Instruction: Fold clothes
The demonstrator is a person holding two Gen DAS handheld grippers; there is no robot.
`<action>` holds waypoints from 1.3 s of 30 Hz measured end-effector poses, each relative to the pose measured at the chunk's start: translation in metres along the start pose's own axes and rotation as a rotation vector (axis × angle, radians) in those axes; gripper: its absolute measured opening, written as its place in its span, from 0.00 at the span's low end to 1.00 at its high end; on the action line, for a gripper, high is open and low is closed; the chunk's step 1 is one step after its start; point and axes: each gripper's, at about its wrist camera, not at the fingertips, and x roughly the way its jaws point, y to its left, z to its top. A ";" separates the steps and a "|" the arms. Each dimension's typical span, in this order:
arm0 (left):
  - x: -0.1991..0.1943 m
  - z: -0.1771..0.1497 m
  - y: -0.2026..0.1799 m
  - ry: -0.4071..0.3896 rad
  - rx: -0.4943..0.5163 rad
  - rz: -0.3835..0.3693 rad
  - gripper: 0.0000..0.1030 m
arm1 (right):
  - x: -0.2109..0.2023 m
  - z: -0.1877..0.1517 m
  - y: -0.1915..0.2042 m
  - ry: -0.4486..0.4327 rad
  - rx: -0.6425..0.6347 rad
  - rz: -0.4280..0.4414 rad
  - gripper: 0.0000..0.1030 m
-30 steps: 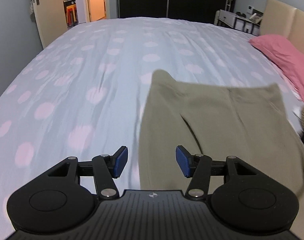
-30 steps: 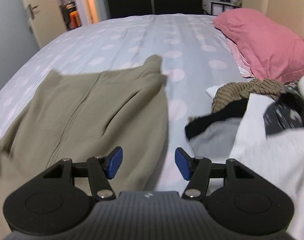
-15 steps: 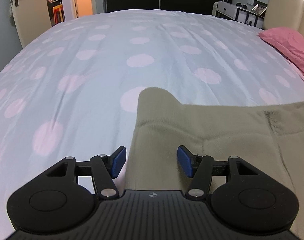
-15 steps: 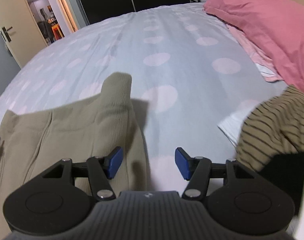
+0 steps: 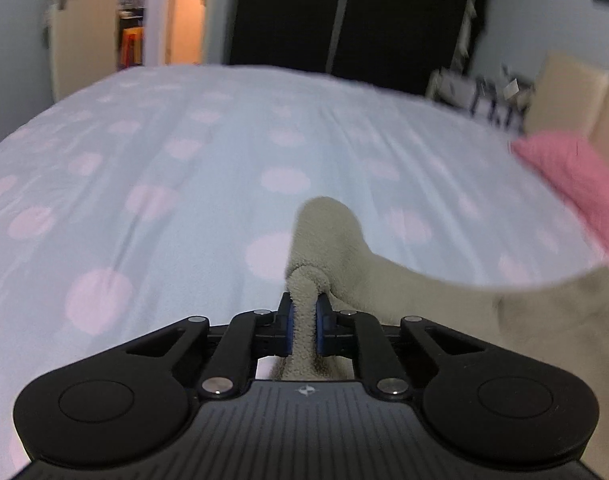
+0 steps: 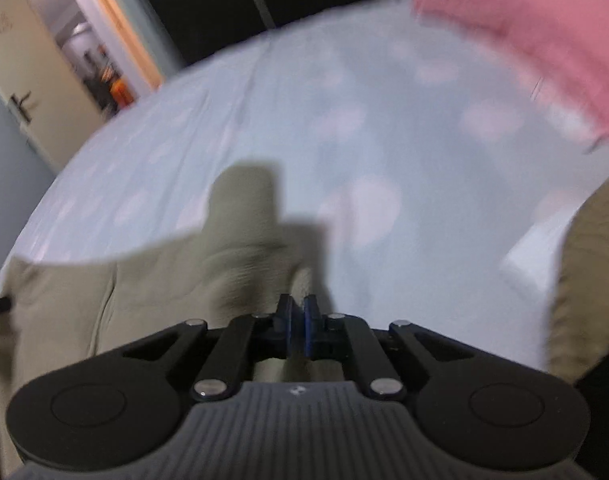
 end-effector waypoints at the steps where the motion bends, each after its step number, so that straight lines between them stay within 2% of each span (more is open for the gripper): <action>1: -0.001 0.001 0.007 -0.004 -0.040 0.003 0.08 | -0.009 0.003 0.000 -0.036 -0.003 -0.011 0.00; 3: 0.007 -0.003 0.013 0.028 -0.071 0.023 0.08 | -0.021 0.010 -0.004 -0.106 -0.006 -0.133 0.00; 4: 0.014 -0.006 0.014 0.054 -0.073 0.036 0.08 | -0.022 0.015 -0.012 -0.114 0.026 -0.161 0.00; 7: 0.031 -0.013 0.015 0.104 -0.080 0.074 0.10 | -0.013 0.020 -0.042 -0.048 0.163 -0.126 0.00; 8: 0.034 -0.012 0.017 0.103 -0.096 0.077 0.16 | -0.011 0.019 -0.044 -0.038 0.162 -0.087 0.01; 10: 0.038 -0.009 0.022 0.115 -0.112 0.078 0.23 | -0.003 0.022 -0.040 -0.001 0.149 0.003 0.21; 11: 0.040 -0.008 0.024 0.124 -0.115 0.077 0.31 | 0.003 0.024 -0.037 0.011 0.146 0.040 0.35; 12: 0.042 -0.006 0.026 0.130 -0.111 0.081 0.43 | 0.007 0.027 -0.033 0.006 0.136 0.064 0.60; 13: 0.042 -0.006 0.027 0.126 -0.090 0.095 0.48 | 0.011 0.030 -0.027 -0.006 0.114 0.081 0.64; 14: 0.041 -0.006 0.027 0.117 -0.076 0.102 0.53 | 0.017 0.032 -0.019 -0.013 0.087 0.090 0.64; 17: 0.043 -0.009 0.034 0.119 -0.076 0.074 0.54 | 0.042 0.035 -0.003 0.029 0.050 0.131 0.64; 20: 0.046 -0.011 0.038 0.125 -0.100 0.061 0.56 | 0.065 0.025 0.007 0.081 0.039 0.117 0.64; 21: 0.046 -0.011 0.038 0.126 -0.113 0.054 0.55 | 0.072 0.021 0.008 0.096 0.050 0.114 0.57; 22: 0.046 -0.010 0.038 0.126 -0.125 0.043 0.50 | 0.075 0.019 0.009 0.106 0.070 0.109 0.44; 23: 0.046 -0.008 0.037 0.125 -0.131 0.018 0.30 | 0.074 0.018 0.011 0.099 0.073 0.096 0.42; 24: 0.044 -0.005 0.035 0.124 -0.133 -0.014 0.14 | 0.071 0.019 0.015 0.087 0.064 0.086 0.33; 25: 0.041 -0.003 0.032 0.113 -0.127 -0.040 0.14 | 0.063 0.021 0.020 0.057 0.022 0.083 0.28; 28: 0.019 0.006 0.014 0.030 -0.057 -0.073 0.11 | 0.028 0.029 0.039 -0.067 -0.097 0.071 0.25; 30: 0.014 0.011 0.004 0.017 -0.025 -0.073 0.11 | 0.006 0.041 0.048 -0.148 -0.150 0.024 0.22; 32: 0.025 0.011 -0.001 0.066 -0.007 -0.016 0.15 | 0.005 0.049 0.047 -0.152 -0.156 -0.026 0.18; 33: 0.035 0.010 -0.001 0.108 -0.025 0.012 0.22 | 0.008 0.053 0.045 -0.137 -0.151 -0.044 0.18; 34: 0.044 0.010 0.002 0.149 -0.056 0.033 0.23 | 0.012 0.055 0.044 -0.118 -0.145 -0.060 0.18; 36: 0.045 0.010 0.012 0.169 -0.123 0.044 0.42 | 0.025 0.051 0.043 -0.067 -0.158 -0.100 0.20; 38: 0.037 0.011 0.020 0.149 -0.147 0.051 0.50 | 0.026 0.048 0.041 -0.058 -0.174 -0.159 0.25; 39: 0.030 0.013 0.022 0.139 -0.130 0.055 0.50 | 0.024 0.047 0.038 -0.064 -0.174 -0.178 0.38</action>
